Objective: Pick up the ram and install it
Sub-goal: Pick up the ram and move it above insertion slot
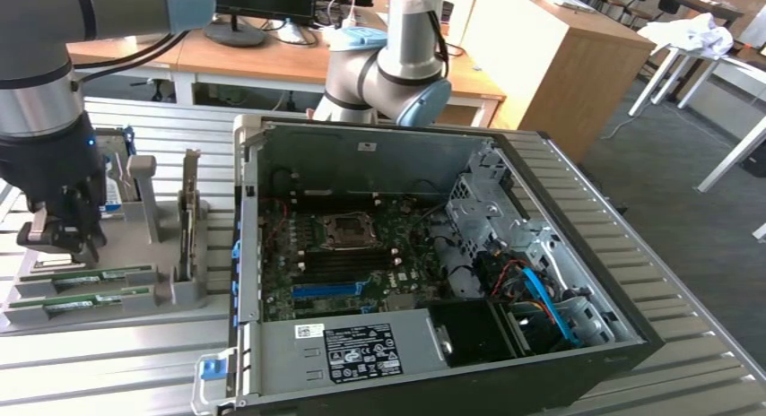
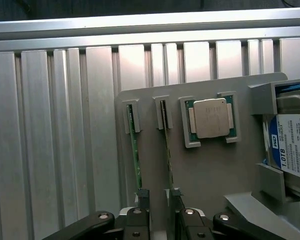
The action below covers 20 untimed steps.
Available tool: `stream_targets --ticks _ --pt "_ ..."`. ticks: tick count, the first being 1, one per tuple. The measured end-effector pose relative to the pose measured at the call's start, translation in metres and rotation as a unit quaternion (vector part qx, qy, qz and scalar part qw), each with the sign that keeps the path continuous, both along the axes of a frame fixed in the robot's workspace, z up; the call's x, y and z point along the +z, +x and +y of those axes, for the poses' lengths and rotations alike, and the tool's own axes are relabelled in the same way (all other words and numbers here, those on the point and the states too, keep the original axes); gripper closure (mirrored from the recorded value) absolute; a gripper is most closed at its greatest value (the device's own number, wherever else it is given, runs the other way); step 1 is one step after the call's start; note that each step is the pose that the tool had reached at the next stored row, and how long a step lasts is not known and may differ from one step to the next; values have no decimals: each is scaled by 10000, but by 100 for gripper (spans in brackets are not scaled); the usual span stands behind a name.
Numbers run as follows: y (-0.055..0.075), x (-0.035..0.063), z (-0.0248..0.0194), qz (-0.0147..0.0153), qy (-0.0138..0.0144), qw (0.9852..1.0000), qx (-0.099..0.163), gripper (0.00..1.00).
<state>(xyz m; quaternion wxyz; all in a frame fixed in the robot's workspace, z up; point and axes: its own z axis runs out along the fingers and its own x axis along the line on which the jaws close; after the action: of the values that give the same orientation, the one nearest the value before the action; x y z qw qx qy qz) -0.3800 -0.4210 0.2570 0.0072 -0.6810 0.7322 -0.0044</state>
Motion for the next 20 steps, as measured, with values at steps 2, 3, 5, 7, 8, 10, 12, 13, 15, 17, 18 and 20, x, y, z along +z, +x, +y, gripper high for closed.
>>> stream_targets --ticks 2,3,5,7,8,10,12,13,15,17,18,20 --pt "0 -1 -24 0 0 10000 0 70" --pt "0 0 -36 0 0 10000 0 70" --pt "0 -1 -59 -1 1 10000 0 70" --pt "0 0 -84 0 0 10000 0 70" --pt "0 0 -97 0 0 10000 0 70" --pt "0 0 -120 0 0 10000 0 70" --pt "0 0 -142 0 0 10000 0 70" --pt "0 0 -152 0 0 10000 0 70" --pt "-1 0 -161 0 0 10000 0 70" --pt "0 0 -160 0 1 10000 0 70" --pt "0 0 -161 0 1 10000 0 70" --pt "0 -1 -161 0 1 10000 0 70"
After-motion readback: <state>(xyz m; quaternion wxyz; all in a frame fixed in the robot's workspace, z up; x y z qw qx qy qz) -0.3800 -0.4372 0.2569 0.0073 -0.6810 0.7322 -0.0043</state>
